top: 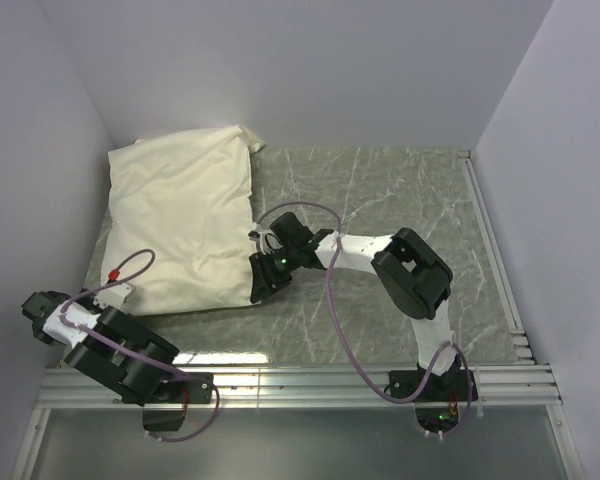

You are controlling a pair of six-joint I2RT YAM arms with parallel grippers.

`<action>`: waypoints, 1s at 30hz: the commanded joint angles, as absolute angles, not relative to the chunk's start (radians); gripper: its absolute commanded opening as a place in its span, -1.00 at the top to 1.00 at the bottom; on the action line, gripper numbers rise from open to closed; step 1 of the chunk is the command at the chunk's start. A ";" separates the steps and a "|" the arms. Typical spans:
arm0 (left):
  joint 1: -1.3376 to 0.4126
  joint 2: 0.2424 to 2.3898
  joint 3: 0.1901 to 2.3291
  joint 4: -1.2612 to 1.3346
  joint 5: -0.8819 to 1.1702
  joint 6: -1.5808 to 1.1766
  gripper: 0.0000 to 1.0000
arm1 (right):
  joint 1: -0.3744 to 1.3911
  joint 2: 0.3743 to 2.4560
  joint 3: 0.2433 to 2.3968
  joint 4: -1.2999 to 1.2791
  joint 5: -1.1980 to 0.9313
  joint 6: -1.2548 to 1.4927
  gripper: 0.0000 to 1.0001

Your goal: Put the pillow into the pillowcase

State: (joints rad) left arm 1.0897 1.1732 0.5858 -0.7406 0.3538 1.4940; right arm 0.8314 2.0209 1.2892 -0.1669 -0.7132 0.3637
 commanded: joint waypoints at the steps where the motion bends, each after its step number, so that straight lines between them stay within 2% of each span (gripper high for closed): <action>1: 1.094 1.178 0.540 -0.568 0.431 1.583 -0.99 | 0.841 2.025 1.304 -0.130 -0.741 0.373 -0.03; 6: 1.091 1.278 0.564 -0.479 0.485 1.526 -0.97 | 0.839 2.005 1.292 -0.138 -0.755 0.371 0.07; 9: 1.089 1.347 0.598 -0.483 0.509 1.514 -0.89 | 0.839 1.997 1.293 -0.143 -0.753 0.370 0.17; 12: 1.078 1.403 0.629 -0.503 0.529 1.520 -0.74 | 0.839 1.991 1.292 -0.161 -0.756 0.364 0.20; 15: 1.066 1.431 0.641 -0.509 0.541 1.529 -0.46 | 0.839 1.980 1.282 -0.167 -0.761 0.360 0.21; 16: 1.065 1.439 0.641 -0.514 0.546 1.535 -0.25 | 0.839 1.979 1.281 -0.169 -0.761 0.359 0.22; 18: 1.054 1.443 0.640 -0.528 0.551 1.555 -0.08 | 0.836 1.973 1.279 -0.172 -0.759 0.357 0.26; 19: 1.048 1.445 0.637 -0.532 0.539 1.560 0.15 | 0.836 1.973 1.279 -0.172 -0.758 0.357 0.28; 21: 1.032 1.445 0.637 -0.558 0.519 1.575 0.43 | 0.836 1.965 1.281 -0.178 -0.759 0.356 0.39; 22: 1.032 1.443 0.643 -0.577 0.508 1.586 0.69 | 0.836 1.965 1.282 -0.187 -0.761 0.354 0.44; 23: 1.032 1.443 0.650 -0.612 0.505 1.595 0.80 | 0.833 1.960 1.284 -0.192 -0.767 0.354 0.49; 26: 1.046 1.428 0.687 -0.675 0.508 1.598 0.92 | 0.828 1.938 1.284 -0.204 -0.776 0.359 0.68; 27: 1.057 1.422 0.698 -0.724 0.509 1.594 0.95 | 0.827 1.931 1.285 -0.207 -0.781 0.356 0.81; 30: 1.063 1.384 0.741 -0.825 0.518 1.577 0.99 | 0.825 1.899 1.289 -0.233 -0.787 0.353 0.94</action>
